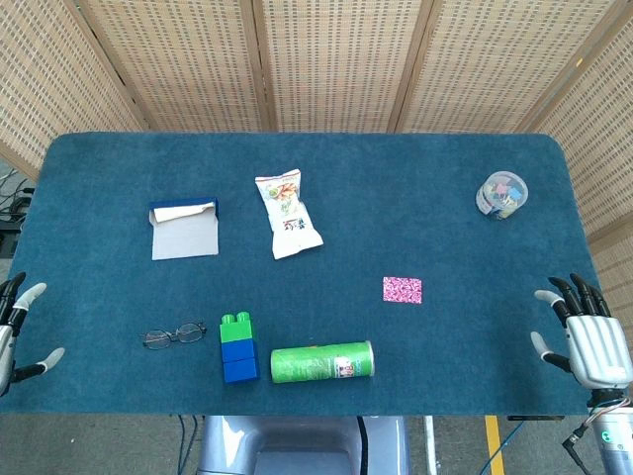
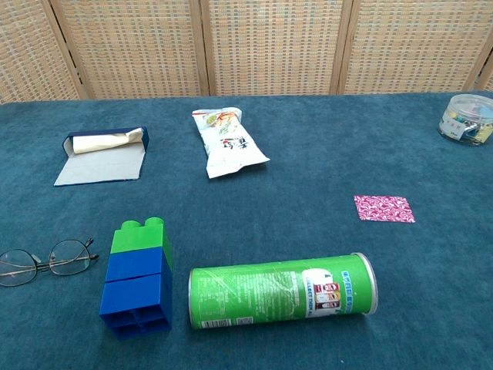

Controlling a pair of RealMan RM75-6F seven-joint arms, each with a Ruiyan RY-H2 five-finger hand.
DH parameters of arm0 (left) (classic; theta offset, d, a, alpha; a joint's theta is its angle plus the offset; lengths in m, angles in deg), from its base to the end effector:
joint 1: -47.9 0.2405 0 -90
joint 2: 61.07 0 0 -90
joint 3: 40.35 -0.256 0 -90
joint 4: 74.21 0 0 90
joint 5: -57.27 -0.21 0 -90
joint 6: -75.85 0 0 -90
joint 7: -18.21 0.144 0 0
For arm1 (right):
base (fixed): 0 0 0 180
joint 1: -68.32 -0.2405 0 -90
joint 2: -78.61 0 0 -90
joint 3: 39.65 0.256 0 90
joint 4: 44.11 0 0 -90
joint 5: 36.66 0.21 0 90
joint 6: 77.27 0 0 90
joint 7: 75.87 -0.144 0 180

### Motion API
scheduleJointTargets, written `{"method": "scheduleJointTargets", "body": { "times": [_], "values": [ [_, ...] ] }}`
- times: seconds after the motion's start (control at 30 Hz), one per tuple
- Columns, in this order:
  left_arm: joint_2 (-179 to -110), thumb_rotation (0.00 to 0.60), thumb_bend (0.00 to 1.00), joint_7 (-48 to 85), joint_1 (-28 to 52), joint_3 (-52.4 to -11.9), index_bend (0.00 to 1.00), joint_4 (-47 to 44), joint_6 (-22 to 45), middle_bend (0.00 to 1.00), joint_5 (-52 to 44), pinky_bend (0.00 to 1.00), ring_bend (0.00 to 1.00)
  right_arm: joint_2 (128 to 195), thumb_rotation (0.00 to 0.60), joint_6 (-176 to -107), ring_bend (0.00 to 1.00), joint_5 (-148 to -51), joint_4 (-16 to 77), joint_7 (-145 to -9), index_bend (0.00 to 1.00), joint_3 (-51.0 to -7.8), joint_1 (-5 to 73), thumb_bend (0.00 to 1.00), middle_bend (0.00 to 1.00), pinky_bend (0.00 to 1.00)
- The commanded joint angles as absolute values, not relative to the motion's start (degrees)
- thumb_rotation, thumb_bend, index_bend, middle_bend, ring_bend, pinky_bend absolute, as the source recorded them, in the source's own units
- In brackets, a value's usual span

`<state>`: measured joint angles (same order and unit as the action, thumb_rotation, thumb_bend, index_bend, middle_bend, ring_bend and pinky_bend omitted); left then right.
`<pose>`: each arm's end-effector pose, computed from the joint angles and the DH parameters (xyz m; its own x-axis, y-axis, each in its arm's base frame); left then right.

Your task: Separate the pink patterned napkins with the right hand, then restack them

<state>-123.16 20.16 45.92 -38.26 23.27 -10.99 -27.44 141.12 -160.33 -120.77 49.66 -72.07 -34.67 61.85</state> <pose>-0.3068 0.1617 0.1655 0.3765 0.0087 0.9264 0.9248 0.0548 -0.3764 -0.3056 -0.1971 0.1681 0.4525 0.0109 0.8917 -0.8917 -0.0064 0.4526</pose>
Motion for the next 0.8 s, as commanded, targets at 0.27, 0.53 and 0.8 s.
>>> {"method": "scheduleJointTargets", "body": {
  "times": [0.27,0.53,0.8],
  "values": [
    [-122.3,0.600,0.04,21.4,45.8,-37.9,0.12,24.5,-11.2,0.00,-27.3,0.00,0.00,140.2,0.600,-159.2,0.01,-122.0,50.2,-73.5,0.25,-34.6,60.8,0.37,0.15,0.11],
    [-121.5,0.600,0.04,22.3,45.6,-37.4,0.12,25.5,-11.6,0.00,-27.3,0.00,0.00,137.9,0.600,-154.7,0.01,-122.9,52.4,-73.9,0.20,-34.6,57.8,0.44,0.14,0.11],
    [-119.7,0.600,0.04,22.9,45.5,-37.1,0.12,27.5,-11.2,0.00,-26.4,0.00,0.00,135.2,0.600,-144.4,0.00,-122.7,55.3,-75.0,0.20,-33.5,50.9,0.47,0.12,0.08]
  ]
}}
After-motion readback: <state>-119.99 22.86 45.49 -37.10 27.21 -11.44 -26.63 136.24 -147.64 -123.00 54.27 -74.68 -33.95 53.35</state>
